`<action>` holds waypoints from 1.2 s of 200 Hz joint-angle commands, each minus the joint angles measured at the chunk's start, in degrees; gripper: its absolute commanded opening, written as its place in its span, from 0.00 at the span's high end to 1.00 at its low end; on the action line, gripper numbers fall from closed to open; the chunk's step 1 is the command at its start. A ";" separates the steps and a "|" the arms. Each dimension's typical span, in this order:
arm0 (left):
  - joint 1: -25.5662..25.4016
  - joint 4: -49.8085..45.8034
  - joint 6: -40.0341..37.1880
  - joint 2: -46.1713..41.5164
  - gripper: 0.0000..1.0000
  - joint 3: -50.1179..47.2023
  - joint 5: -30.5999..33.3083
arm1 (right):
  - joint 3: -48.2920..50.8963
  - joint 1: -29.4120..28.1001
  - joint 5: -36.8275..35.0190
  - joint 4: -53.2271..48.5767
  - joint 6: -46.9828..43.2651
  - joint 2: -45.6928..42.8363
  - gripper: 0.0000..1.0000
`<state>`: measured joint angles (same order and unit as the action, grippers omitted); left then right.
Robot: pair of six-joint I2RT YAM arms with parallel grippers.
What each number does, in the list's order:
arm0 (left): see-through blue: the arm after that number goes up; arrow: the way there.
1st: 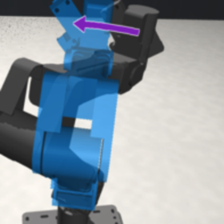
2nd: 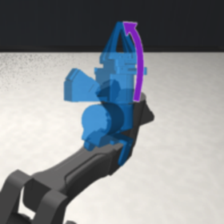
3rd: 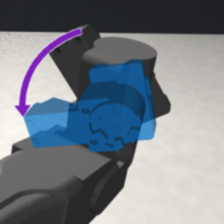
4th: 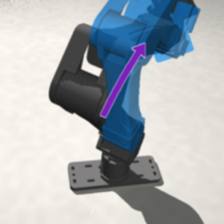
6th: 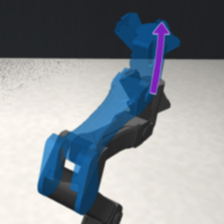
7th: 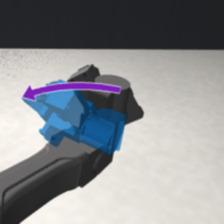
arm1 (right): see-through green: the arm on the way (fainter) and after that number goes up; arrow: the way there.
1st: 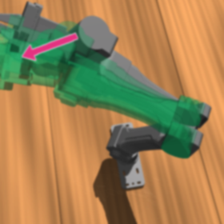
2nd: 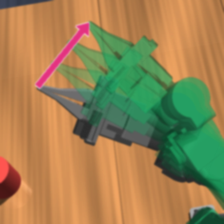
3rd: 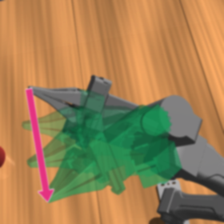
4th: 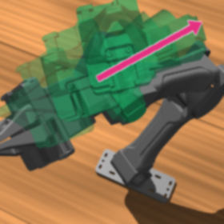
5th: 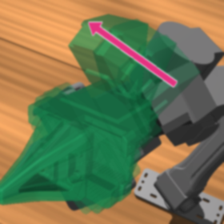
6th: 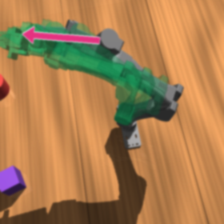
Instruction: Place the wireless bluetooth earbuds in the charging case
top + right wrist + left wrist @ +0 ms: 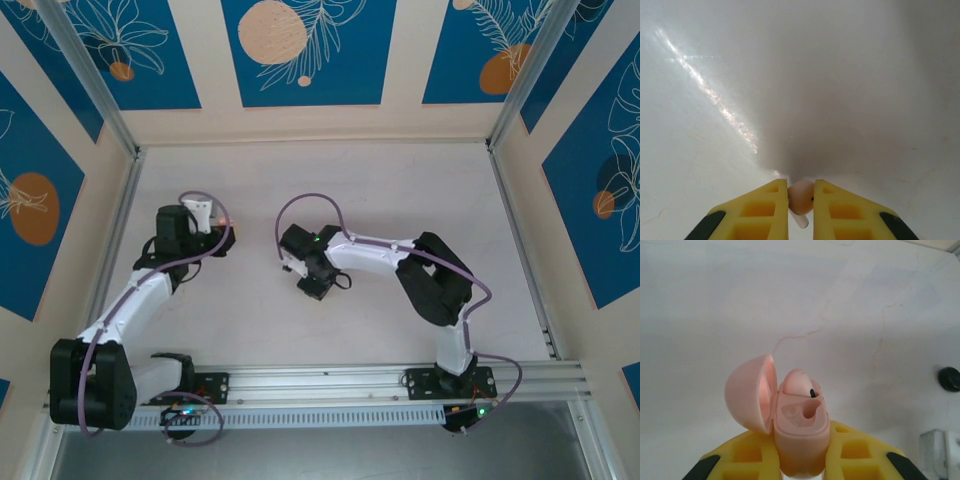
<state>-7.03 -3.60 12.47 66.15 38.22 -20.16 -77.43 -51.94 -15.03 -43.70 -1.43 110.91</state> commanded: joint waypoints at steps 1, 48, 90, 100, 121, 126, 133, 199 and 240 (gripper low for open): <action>-3.88 8.29 -2.19 1.26 0.93 -2.98 -2.36 | 2.97 1.60 1.69 7.06 2.80 -5.42 0.86; -11.54 31.05 -2.21 7.52 0.93 -9.10 -6.72 | 11.24 6.01 5.10 18.57 5.47 -14.83 0.86; -18.06 55.88 -1.46 17.81 0.93 -11.89 -8.69 | 20.36 11.49 9.23 33.65 7.75 -26.23 0.86; -19.50 60.46 -1.52 20.14 0.93 -11.70 -9.46 | 22.68 12.56 10.37 37.40 7.89 -28.78 0.86; -21.95 66.19 -1.76 24.55 0.92 -10.38 -10.50 | 26.15 14.52 12.13 42.83 8.54 -33.57 0.86; -22.42 67.31 -1.78 25.51 0.92 -10.00 -10.90 | 26.77 14.94 12.57 43.63 8.71 -34.56 0.86; -22.99 68.99 -1.70 26.87 0.93 -9.54 -11.31 | 27.67 15.39 13.35 45.01 8.90 -35.86 0.86; -27.00 79.89 -2.15 34.61 0.92 -7.07 -13.47 | 34.33 16.48 19.98 58.65 13.21 -40.98 0.86; -28.64 78.59 -4.72 34.14 0.92 -6.27 -13.02 | 34.65 16.14 21.14 61.87 13.36 -39.21 0.86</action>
<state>-34.74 71.61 9.93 100.49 30.55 -31.57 -43.31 -35.59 4.01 13.13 10.98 70.96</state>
